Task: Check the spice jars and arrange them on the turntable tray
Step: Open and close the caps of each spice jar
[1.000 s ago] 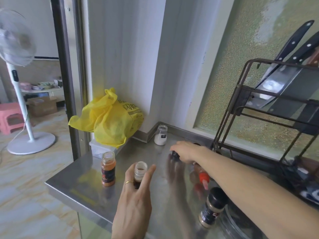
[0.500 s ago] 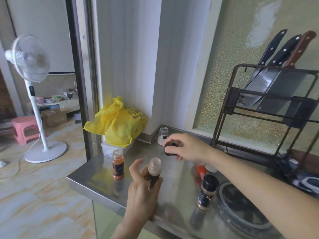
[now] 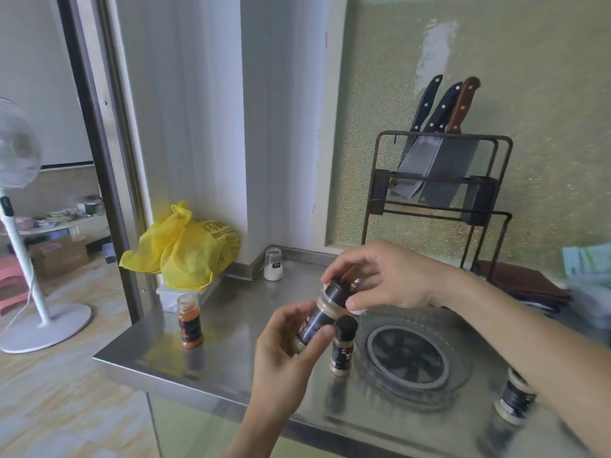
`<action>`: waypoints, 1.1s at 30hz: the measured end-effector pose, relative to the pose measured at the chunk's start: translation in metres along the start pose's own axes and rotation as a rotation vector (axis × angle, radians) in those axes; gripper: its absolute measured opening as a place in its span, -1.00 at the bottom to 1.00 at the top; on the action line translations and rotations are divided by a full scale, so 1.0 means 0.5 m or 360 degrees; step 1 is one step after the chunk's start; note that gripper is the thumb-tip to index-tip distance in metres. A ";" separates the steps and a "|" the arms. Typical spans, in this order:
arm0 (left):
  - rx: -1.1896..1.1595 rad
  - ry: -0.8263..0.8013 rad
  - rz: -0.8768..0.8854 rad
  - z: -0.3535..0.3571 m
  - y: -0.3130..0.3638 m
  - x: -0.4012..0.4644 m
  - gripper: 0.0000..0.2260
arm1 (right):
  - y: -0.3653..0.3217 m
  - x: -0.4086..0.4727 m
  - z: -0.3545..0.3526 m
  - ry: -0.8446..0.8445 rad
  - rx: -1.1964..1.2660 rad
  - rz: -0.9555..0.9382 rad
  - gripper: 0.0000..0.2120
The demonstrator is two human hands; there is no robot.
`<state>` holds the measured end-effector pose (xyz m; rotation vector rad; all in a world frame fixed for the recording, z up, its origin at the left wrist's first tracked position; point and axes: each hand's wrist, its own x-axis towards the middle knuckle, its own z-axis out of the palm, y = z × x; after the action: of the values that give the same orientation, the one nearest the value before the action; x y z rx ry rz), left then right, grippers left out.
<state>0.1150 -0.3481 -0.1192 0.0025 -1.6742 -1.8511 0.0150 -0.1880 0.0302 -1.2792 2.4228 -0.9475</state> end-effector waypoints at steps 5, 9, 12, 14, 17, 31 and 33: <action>-0.0207 -0.0100 -0.0143 0.053 0.004 -0.027 -0.77 | 0.012 -0.043 -0.017 0.0105 -0.0163 0.0116 -0.78; -0.0340 -0.0091 -0.0195 0.083 -0.001 -0.039 -0.68 | 0.017 -0.087 -0.037 0.0006 -0.0242 0.0142 -0.68; -0.0366 -0.0137 -0.0200 0.094 0.006 -0.047 -0.71 | 0.022 -0.111 -0.050 0.0012 -0.0116 0.0212 -0.77; -0.0386 -0.0158 -0.0213 0.098 0.009 -0.053 -0.73 | 0.027 -0.119 -0.053 0.0007 -0.0209 0.0255 -0.75; -0.0354 -0.0202 -0.0203 0.104 0.015 -0.061 -0.75 | 0.029 -0.133 -0.056 -0.0032 -0.0210 0.0267 -0.62; -0.0320 -0.0294 -0.0196 0.113 0.015 -0.079 -0.71 | 0.023 -0.153 -0.051 -0.0088 -0.0136 0.0327 -0.67; -0.0300 -0.0297 -0.0199 0.114 0.016 -0.081 -0.74 | 0.024 -0.155 -0.051 -0.0076 -0.0121 0.0340 -0.72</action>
<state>0.1279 -0.2790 -0.1172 -0.1521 -1.6470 -2.1548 0.0401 -0.1096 0.0355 -1.0267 2.5177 -0.7650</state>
